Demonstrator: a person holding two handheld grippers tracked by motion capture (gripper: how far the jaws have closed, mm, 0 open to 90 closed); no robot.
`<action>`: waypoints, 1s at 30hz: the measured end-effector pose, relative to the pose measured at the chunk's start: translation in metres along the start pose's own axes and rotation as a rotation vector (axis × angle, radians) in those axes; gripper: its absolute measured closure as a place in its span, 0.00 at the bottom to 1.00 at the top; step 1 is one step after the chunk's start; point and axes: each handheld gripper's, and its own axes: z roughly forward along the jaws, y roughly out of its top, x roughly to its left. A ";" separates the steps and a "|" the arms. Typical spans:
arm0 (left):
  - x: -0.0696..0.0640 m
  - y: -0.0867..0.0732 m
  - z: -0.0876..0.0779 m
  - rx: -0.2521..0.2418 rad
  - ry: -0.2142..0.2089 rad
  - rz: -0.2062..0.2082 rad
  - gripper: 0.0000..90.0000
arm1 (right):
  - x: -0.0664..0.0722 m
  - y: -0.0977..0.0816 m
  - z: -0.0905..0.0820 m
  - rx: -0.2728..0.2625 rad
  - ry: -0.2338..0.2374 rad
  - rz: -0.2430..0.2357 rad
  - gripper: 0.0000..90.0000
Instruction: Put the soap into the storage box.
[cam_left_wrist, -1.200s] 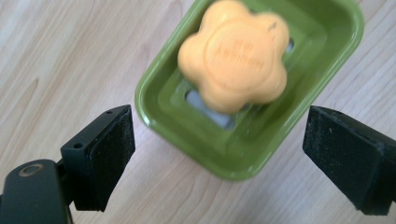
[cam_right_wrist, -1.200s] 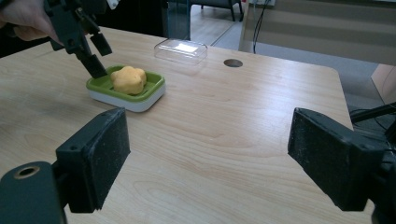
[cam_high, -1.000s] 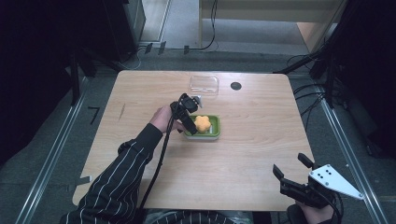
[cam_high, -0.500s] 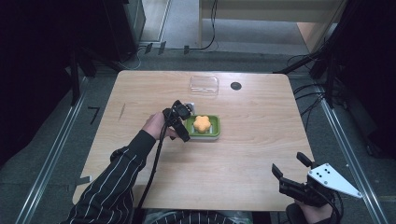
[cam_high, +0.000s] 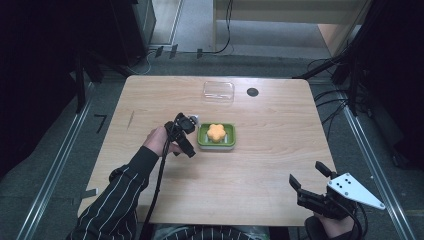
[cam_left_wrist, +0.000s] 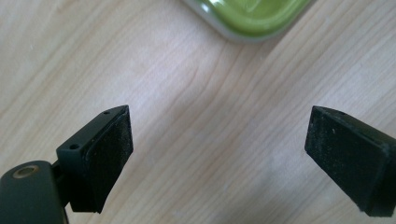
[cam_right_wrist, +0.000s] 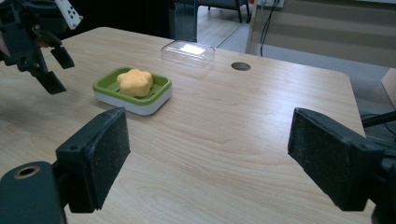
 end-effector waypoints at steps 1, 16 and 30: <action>0.000 -0.003 0.000 0.005 0.002 -0.001 0.09 | 0.000 0.000 0.000 -0.001 0.001 0.000 0.15; 0.000 -0.035 0.001 0.013 -0.003 -0.045 0.09 | 0.001 0.002 0.004 -0.002 0.020 -0.003 0.15; -0.004 -0.072 0.005 0.035 -0.010 -0.076 0.09 | 0.002 0.003 0.007 -0.004 0.028 -0.011 0.15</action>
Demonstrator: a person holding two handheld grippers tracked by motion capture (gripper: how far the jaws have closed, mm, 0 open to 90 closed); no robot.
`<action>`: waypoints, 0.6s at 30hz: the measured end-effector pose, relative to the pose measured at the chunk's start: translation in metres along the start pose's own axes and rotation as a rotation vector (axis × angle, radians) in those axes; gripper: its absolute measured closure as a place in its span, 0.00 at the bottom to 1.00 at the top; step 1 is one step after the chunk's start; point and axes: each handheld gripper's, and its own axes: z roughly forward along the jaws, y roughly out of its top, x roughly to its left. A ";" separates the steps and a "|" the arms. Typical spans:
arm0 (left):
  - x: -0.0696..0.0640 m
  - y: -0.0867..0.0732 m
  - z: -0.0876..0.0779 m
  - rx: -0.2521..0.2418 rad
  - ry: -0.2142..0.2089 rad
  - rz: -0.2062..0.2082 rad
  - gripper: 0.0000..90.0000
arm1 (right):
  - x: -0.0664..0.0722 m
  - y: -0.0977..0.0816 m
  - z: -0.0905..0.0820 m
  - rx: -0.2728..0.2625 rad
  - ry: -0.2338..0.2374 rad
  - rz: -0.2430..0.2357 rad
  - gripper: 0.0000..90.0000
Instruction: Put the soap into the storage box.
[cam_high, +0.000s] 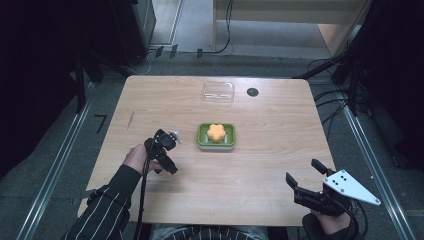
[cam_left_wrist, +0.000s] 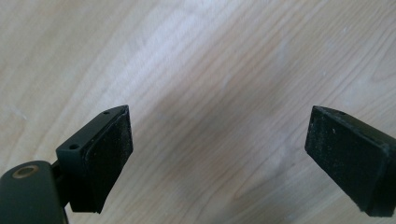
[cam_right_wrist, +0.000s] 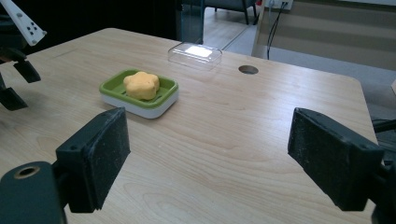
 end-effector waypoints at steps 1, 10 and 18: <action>0.000 -0.002 0.000 0.002 -0.001 -0.002 0.09 | 0.000 0.000 0.000 0.000 0.002 -0.001 0.15; 0.003 -0.020 0.002 0.019 -0.004 -0.035 0.09 | 0.001 0.001 0.003 -0.002 0.012 -0.007 0.15; -0.001 -0.034 0.008 0.049 -0.015 -0.037 0.09 | 0.002 0.002 0.006 0.000 0.020 -0.009 0.15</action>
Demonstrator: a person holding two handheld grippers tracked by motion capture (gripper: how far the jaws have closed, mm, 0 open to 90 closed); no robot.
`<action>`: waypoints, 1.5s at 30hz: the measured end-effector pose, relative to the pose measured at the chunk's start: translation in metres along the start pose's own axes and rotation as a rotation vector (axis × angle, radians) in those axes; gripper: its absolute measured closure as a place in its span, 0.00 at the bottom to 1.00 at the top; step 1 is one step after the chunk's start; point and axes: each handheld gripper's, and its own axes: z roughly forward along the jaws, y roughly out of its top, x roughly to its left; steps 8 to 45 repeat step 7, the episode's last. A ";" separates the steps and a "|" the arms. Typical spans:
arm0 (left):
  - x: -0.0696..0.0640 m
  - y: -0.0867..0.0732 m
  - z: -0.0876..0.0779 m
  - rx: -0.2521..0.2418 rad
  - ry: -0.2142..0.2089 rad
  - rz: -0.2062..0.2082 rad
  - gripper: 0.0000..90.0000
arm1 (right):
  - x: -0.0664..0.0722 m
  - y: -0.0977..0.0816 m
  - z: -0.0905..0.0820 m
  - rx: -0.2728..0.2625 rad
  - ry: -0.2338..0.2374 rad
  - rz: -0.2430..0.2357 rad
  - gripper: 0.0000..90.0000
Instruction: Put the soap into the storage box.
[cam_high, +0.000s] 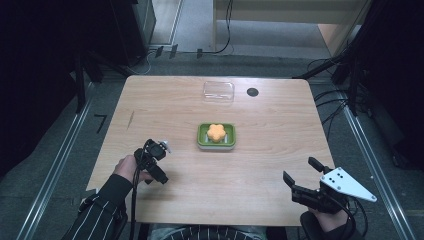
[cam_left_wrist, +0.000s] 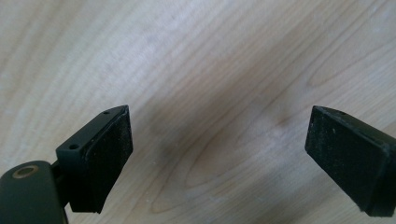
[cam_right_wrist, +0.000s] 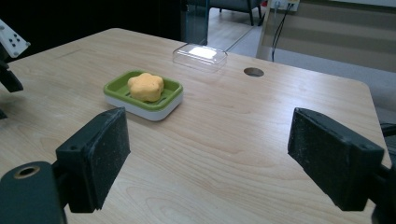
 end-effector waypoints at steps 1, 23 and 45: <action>0.000 0.000 0.001 0.005 -0.001 -0.003 0.09 | 0.000 0.000 0.000 0.001 0.001 0.001 0.15; 0.002 -0.002 0.004 0.008 -0.003 -0.010 0.09 | -0.001 0.001 0.005 -0.003 0.015 0.002 0.15; 0.002 -0.002 0.004 0.008 -0.003 -0.010 0.09 | -0.001 0.001 0.005 -0.003 0.015 0.002 0.15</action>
